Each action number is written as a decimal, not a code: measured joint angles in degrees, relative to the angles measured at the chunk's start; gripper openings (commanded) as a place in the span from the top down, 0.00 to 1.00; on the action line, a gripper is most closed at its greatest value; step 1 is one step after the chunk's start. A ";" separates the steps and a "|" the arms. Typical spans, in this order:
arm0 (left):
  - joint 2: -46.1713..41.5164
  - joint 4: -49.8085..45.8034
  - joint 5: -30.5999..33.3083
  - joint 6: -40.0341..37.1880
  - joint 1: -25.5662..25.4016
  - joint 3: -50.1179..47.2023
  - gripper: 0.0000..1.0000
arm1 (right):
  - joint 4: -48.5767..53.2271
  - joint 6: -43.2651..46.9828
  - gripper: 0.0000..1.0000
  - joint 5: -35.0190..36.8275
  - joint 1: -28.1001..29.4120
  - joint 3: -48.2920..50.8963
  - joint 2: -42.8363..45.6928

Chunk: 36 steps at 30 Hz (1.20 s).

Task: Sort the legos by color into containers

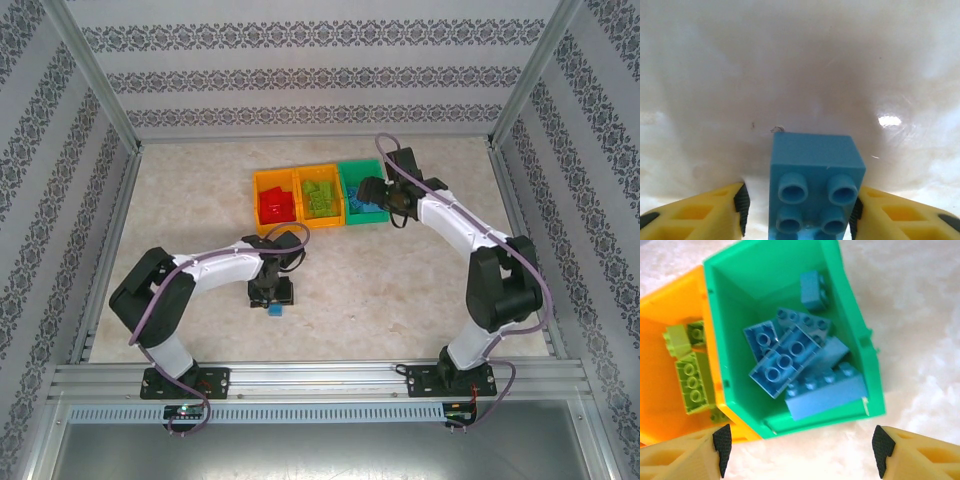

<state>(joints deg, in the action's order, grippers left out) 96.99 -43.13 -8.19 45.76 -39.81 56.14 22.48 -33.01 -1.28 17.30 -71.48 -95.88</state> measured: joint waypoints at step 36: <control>28.20 3.41 -10.86 -16.90 5.25 57.70 0.78 | -10.54 -2.86 0.21 -1.20 -8.79 34.32 22.21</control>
<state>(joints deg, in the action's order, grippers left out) 125.19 -39.72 -19.05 28.86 -34.57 113.84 11.94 -35.88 -2.48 8.51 -37.17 -73.67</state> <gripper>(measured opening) 0.325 0.785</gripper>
